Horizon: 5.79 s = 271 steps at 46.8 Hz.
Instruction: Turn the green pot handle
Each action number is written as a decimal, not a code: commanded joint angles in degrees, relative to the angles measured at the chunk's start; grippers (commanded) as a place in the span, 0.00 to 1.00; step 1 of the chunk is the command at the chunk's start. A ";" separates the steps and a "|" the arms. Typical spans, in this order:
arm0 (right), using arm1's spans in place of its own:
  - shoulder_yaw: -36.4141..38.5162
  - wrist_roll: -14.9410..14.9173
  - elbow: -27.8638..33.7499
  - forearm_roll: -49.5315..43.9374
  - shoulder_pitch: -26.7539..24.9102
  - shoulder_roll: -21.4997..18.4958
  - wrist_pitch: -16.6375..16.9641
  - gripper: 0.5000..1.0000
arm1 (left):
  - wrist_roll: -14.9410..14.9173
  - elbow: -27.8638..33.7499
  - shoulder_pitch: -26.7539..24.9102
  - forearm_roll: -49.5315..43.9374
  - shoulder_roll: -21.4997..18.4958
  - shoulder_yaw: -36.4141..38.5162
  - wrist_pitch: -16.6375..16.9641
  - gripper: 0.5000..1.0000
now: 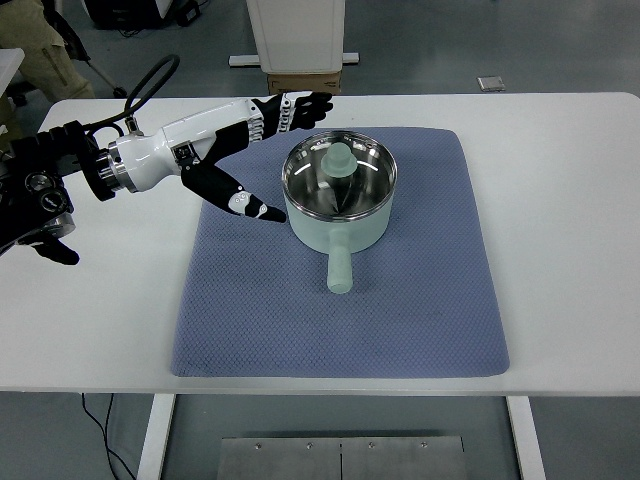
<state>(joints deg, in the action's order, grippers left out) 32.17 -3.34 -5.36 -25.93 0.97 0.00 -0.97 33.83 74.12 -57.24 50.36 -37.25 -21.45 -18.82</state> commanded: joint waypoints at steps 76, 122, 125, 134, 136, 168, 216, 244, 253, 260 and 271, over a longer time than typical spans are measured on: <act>0.00 0.00 0.00 0.00 0.00 0.00 0.00 1.00 | -0.17 3.75 -3.49 29.09 2.18 5.72 -1.13 1.00; 0.00 0.00 0.00 0.00 0.00 0.00 0.00 1.00 | -0.26 2.09 -5.78 36.73 6.75 8.80 -0.96 1.00; 0.00 0.00 0.00 0.00 0.00 0.00 0.00 1.00 | -0.26 1.38 -6.04 37.87 7.54 8.88 -0.96 1.00; 0.00 0.00 0.00 0.00 0.00 0.00 0.00 1.00 | -0.26 0.50 -6.13 40.07 8.95 9.32 -0.96 1.00; 0.00 0.00 0.00 0.00 0.00 0.00 0.00 1.00 | -0.26 0.42 -6.13 40.34 9.21 9.41 -0.96 1.00; 0.00 0.00 0.00 0.00 0.00 0.00 0.00 1.00 | -0.17 -0.55 -6.57 45.61 11.32 12.57 -0.78 1.00; 0.00 0.00 0.00 0.00 0.00 0.00 0.00 1.00 | 0.27 -0.20 -11.75 52.11 7.72 17.23 -1.13 1.00; 0.00 0.00 0.00 0.00 0.00 0.00 0.00 1.00 | 0.44 -0.20 -15.62 57.04 4.73 19.96 -1.05 1.00; 0.00 0.00 0.00 0.00 0.00 0.00 0.00 1.00 | 0.44 -0.46 -16.15 58.53 4.03 21.36 -1.05 1.00; 0.00 0.00 0.00 0.00 0.00 0.00 0.00 1.00 | 0.44 -0.55 -16.24 59.50 3.41 22.24 -1.05 1.00; 0.00 0.00 0.00 0.00 0.00 0.00 0.00 1.00 | 0.44 -1.08 -17.47 61.17 2.45 22.42 -0.78 1.00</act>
<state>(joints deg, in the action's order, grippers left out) 32.15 -3.33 -5.38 -25.93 0.97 0.00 -0.97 34.30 73.47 -74.38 111.29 -34.78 0.97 -19.65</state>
